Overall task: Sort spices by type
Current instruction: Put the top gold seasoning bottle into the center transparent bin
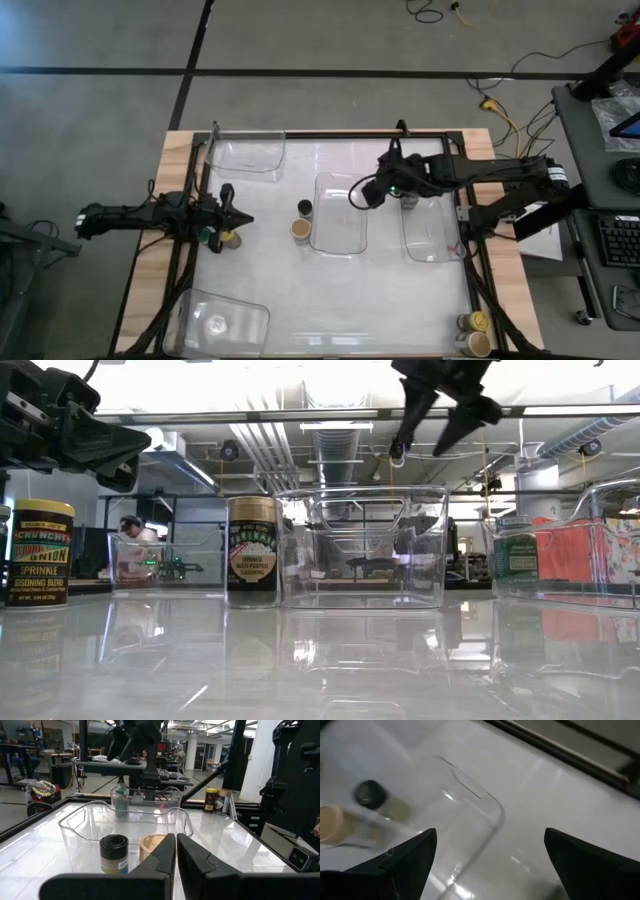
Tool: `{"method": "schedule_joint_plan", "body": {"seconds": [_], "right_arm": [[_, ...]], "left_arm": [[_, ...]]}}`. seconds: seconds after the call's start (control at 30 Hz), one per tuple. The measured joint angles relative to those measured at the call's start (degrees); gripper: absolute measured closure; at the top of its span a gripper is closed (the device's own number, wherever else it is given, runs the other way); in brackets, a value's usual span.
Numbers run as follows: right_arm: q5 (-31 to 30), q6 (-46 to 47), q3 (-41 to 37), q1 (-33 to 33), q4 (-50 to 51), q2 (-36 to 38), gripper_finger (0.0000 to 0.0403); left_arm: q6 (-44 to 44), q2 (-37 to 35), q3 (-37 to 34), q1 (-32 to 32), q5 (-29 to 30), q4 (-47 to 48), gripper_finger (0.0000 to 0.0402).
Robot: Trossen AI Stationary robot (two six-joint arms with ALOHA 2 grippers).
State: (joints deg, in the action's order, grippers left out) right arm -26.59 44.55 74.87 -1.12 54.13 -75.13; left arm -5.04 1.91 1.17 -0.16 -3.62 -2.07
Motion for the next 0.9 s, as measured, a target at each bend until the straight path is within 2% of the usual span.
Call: {"method": "schedule_joint_plan", "body": {"seconds": [0.1,0.33,0.53,0.73,0.9], "right_arm": [[0.04,-4.50,0.05,0.85,-3.78,-0.20,0.0042],[2.14,-8.07,3.94,1.37,-3.98,-2.82,0.0042],[3.07,-11.96,8.40,3.44,-4.84,-6.41,0.0042],[3.53,-20.02,12.33,5.89,-9.88,-11.54,0.0042],[8.40,-21.35,18.65,5.89,-10.72,-17.84,0.0042]], "left_arm": [[0.00,-0.02,0.00,0.00,-0.01,-0.01,0.0400],[-0.02,0.00,0.00,-0.02,0.02,-0.10,0.0400],[-0.02,-0.09,0.02,0.00,3.32,-3.66,0.0400],[-0.45,-0.02,0.02,0.00,3.35,-5.05,0.0400],[-2.68,-0.02,0.02,0.00,3.41,-6.13,0.0400]]}}
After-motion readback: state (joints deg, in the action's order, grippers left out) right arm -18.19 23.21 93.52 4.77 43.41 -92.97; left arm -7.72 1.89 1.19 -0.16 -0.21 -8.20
